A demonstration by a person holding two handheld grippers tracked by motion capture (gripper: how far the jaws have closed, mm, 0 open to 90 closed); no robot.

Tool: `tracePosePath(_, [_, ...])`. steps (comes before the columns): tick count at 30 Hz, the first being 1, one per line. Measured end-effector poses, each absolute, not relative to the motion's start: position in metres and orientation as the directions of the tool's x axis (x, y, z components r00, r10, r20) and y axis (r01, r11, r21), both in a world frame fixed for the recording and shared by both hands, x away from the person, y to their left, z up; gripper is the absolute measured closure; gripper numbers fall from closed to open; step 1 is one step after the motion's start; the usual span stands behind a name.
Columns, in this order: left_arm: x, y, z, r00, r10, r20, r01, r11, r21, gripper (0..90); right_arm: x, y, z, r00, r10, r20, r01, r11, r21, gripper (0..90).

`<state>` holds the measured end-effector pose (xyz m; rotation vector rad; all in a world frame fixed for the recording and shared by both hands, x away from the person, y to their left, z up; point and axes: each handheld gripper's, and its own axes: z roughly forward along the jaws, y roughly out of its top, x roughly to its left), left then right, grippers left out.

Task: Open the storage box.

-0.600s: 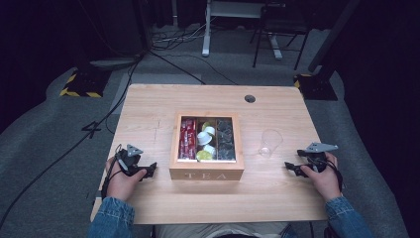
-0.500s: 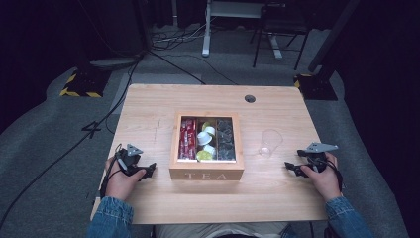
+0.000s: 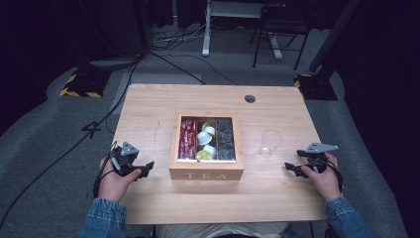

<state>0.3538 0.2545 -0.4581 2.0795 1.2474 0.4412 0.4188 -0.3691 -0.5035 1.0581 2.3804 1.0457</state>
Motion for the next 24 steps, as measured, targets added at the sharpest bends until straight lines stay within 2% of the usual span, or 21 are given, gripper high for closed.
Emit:
tracePosePath(12, [0.34, 0.242, -0.43, 0.558, 0.829, -0.049, 0.599, -0.361, 0.714, 27.7, 0.419, -0.369, -0.504, -0.669, 0.744, -0.005, 0.499, 0.454, 0.738, 16.5])
tracePosePath(15, [0.338, 0.239, -0.428, 0.568, 0.822, -0.047, 0.588, -0.365, 0.722, 26.9, 0.419, -0.369, -0.503, -0.669, 0.743, -0.006, 0.499, 0.455, 0.738, 16.5])
tracePosePath(17, [0.337, 0.237, -0.427, 0.576, 0.816, -0.051, 0.574, -0.359, 0.735, 21.5, 0.419, -0.369, -0.503, -0.672, 0.741, -0.005, 0.498, 0.457, 0.737, 16.6])
tracePosePath(19, [0.335, 0.231, -0.426, 0.575, 0.814, -0.086, 0.579, -0.33, 0.746, 21.3, 0.419, -0.369, -0.503, -0.675, 0.738, -0.005, 0.496, 0.459, 0.737, 16.6])
tracePosePath(24, [0.332, 0.22, -0.426, 0.612, 0.788, -0.07, 0.564, -0.372, 0.737, 22.6, 0.418, -0.369, -0.503, -0.675, 0.738, -0.005, 0.496, 0.459, 0.737, 16.6])
